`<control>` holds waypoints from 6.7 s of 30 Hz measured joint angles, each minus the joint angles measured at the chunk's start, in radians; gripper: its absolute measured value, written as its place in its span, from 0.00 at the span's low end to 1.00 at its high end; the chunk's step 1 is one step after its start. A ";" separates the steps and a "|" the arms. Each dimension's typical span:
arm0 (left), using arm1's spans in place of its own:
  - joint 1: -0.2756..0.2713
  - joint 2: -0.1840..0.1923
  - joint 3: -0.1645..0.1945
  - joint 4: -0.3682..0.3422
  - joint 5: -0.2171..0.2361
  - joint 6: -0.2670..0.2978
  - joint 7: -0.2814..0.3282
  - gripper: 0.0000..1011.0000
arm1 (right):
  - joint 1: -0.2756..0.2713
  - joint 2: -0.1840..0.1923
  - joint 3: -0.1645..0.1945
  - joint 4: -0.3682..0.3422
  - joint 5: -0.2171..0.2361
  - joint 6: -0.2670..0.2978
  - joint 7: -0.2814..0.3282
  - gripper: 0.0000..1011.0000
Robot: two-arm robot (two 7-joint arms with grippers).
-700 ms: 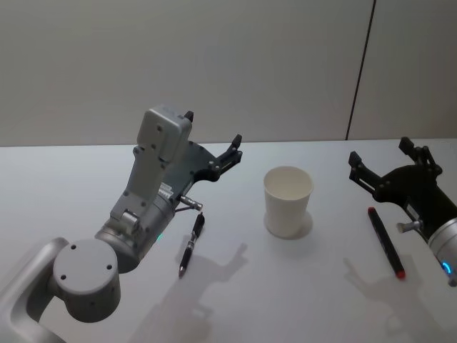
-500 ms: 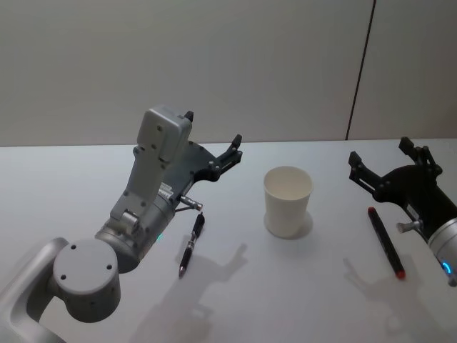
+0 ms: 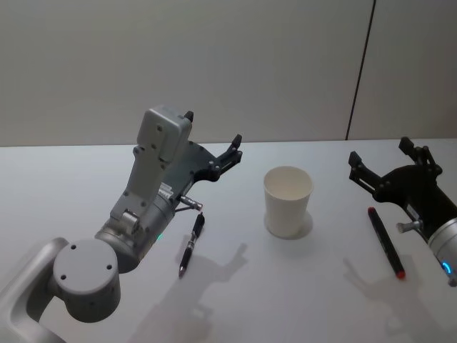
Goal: Place the pen into the pen holder.
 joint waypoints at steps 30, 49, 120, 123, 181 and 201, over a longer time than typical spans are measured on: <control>0.000 0.000 0.000 0.000 0.000 0.000 0.000 0.99 | 0.055 -0.084 -0.025 0.053 -0.002 0.150 -0.081 0.99; 0.000 0.000 0.000 0.000 0.000 0.000 0.000 0.99 | 0.141 -0.156 -0.028 0.141 -0.013 0.299 -0.178 0.99; 0.000 0.000 0.000 0.000 0.000 0.000 0.000 0.99 | 0.395 -0.240 0.037 0.610 -0.024 0.555 -0.170 0.85; 0.000 0.000 0.000 0.000 0.000 0.000 0.000 0.99 | 0.397 -0.241 0.039 0.619 -0.024 0.558 -0.173 0.78; 0.000 0.000 0.000 0.000 0.000 0.000 0.000 0.99 | 0.318 -0.227 0.046 0.421 -0.061 0.292 -0.043 0.18; 0.000 0.000 0.000 0.000 0.000 0.000 0.000 0.99 | 0.304 -0.236 0.021 0.388 -0.068 -0.005 0.122 0.18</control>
